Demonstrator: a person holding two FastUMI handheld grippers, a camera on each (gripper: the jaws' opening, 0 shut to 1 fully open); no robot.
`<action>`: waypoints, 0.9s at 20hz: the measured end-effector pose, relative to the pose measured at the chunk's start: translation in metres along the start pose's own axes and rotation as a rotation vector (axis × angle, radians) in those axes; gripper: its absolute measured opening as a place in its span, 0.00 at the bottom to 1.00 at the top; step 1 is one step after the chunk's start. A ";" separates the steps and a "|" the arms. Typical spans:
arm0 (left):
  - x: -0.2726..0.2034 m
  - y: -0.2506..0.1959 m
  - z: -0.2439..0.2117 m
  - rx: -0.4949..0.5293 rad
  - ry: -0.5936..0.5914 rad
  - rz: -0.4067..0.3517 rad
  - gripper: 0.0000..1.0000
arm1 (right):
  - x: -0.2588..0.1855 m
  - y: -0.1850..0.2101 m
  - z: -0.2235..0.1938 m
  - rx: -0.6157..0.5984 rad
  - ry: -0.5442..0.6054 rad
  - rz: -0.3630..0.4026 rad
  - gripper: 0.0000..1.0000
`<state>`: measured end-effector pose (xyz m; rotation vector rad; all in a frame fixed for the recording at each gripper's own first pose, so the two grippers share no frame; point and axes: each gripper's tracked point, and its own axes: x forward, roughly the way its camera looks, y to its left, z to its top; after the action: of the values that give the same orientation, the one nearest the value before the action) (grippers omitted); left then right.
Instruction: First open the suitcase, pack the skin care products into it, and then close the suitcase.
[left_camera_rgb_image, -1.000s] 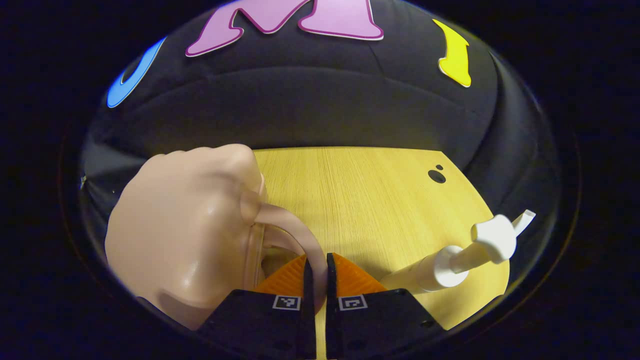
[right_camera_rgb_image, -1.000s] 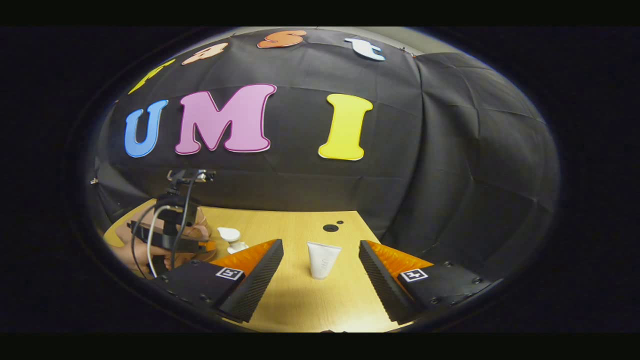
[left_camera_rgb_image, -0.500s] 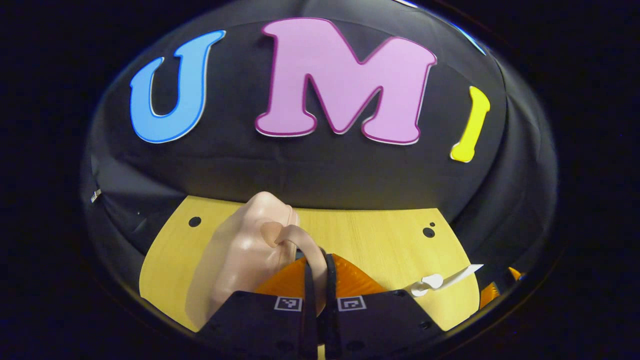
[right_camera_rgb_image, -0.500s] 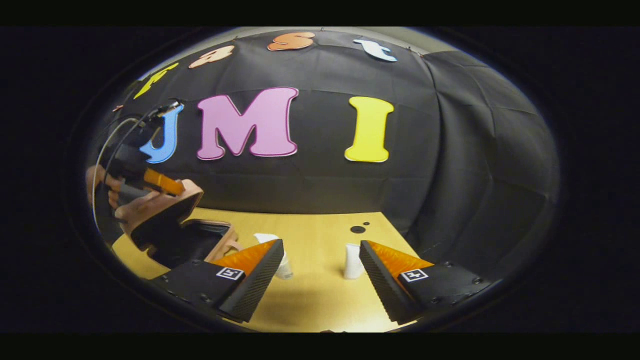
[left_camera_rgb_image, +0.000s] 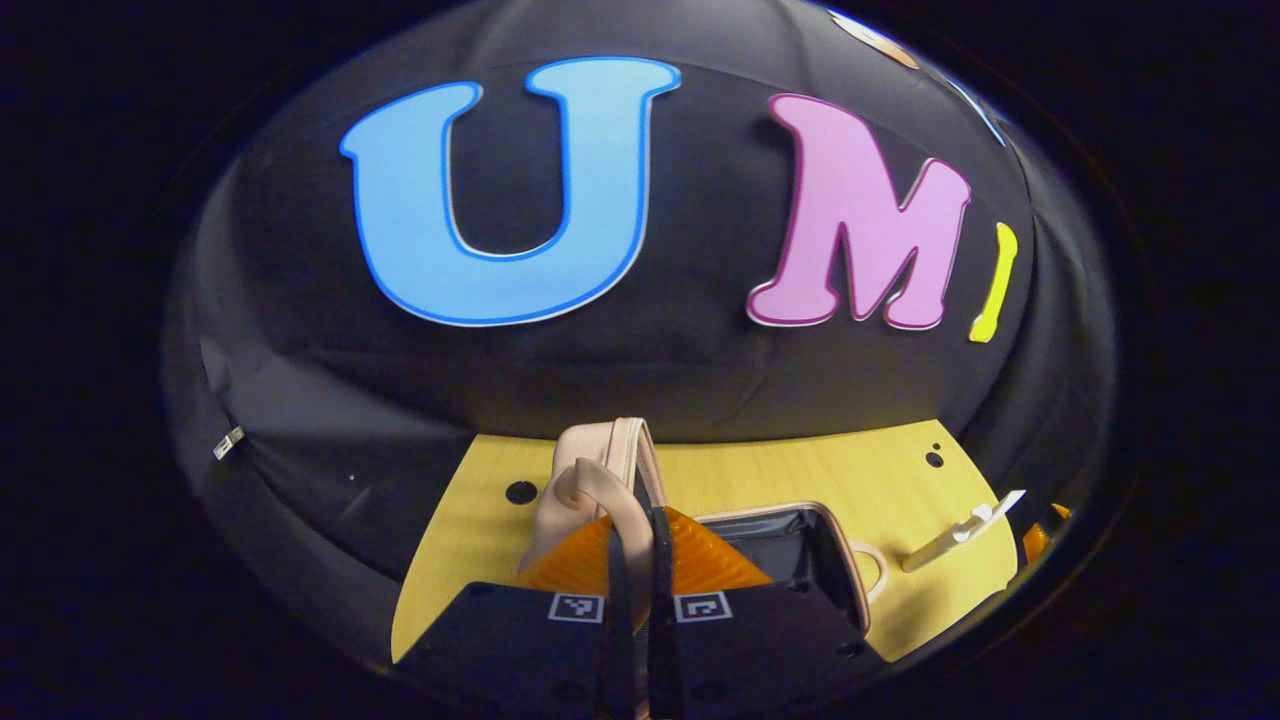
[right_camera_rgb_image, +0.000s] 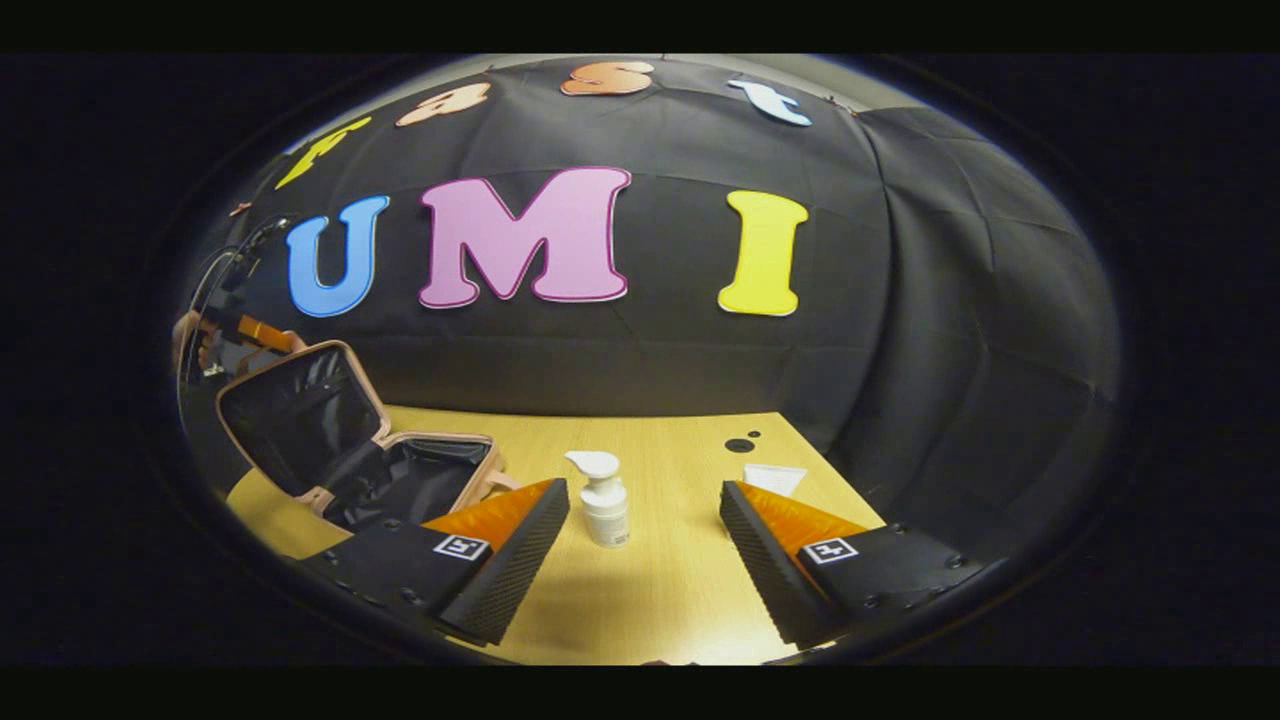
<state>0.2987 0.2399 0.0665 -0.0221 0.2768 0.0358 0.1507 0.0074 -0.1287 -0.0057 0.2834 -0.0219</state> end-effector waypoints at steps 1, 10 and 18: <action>0.011 0.026 -0.006 0.006 0.002 0.025 0.11 | -0.002 0.004 0.002 -0.004 -0.013 -0.012 0.97; 0.123 0.177 -0.133 -0.082 0.131 0.164 0.09 | -0.005 0.037 -0.039 -0.071 0.018 -0.025 0.97; 0.141 0.202 -0.179 -0.071 0.205 0.290 0.19 | 0.000 0.009 -0.053 -0.048 0.024 -0.084 0.97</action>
<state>0.3776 0.4416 -0.1474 -0.0562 0.4816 0.3330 0.1363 0.0164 -0.1798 -0.0655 0.3072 -0.0984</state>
